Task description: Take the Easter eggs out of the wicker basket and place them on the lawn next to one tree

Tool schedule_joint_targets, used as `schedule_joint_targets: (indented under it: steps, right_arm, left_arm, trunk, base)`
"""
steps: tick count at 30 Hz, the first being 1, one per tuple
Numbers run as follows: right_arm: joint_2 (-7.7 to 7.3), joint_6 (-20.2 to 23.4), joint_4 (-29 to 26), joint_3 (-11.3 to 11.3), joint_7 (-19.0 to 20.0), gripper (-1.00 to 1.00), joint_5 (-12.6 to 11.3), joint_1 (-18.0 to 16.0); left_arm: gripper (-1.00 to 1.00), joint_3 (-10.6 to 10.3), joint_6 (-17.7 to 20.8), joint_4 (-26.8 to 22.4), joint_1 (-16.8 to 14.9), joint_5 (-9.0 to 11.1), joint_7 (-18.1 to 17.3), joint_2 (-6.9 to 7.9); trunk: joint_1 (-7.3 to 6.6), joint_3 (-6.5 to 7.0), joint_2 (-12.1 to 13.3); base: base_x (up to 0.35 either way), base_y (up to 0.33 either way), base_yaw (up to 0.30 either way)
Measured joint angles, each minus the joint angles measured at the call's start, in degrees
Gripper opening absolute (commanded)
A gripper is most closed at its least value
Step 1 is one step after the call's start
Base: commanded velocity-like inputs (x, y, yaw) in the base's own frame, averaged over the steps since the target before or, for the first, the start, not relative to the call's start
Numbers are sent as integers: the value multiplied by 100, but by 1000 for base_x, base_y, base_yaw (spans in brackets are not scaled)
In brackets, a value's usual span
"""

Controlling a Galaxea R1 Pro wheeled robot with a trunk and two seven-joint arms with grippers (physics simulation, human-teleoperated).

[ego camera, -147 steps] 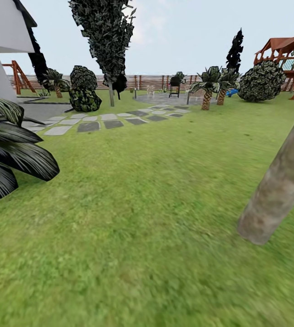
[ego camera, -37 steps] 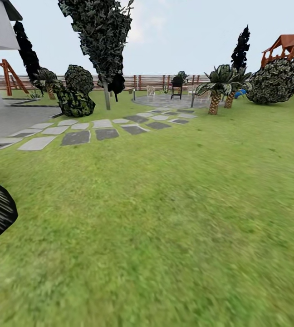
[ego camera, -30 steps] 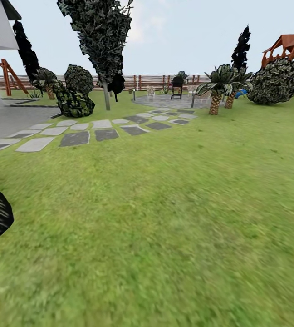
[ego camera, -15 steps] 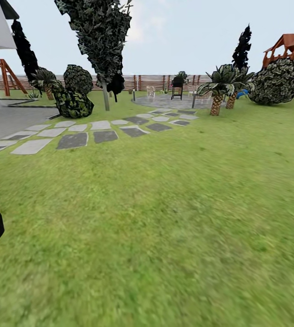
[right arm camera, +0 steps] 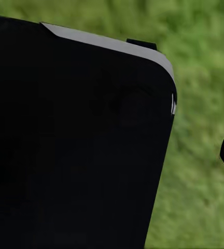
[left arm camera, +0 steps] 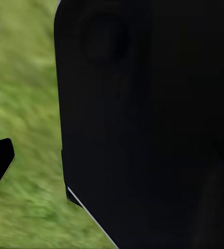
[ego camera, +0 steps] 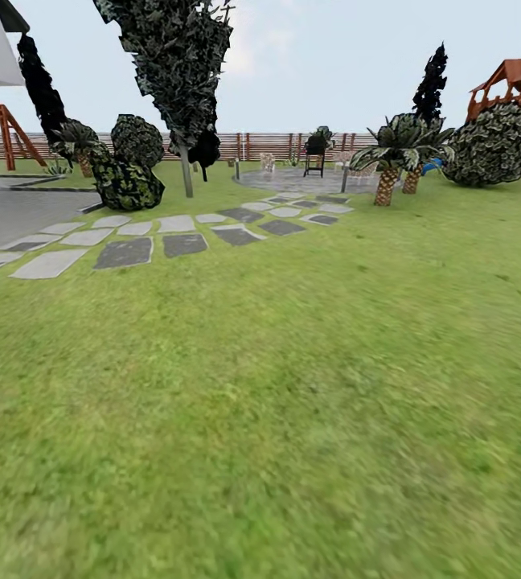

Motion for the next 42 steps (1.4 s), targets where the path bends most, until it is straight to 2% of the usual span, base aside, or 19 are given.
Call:
schedule_joint_targets:
  steps: [42]
  right_arm:
    - [0, 0, 0, 0, 0, 100, 0, 0]
  left_arm:
    - [100, 0, 0, 2, 0, 0, 0, 0]
  trunk:
    - [0, 0, 0]
  base:
    - [339, 0, 0]
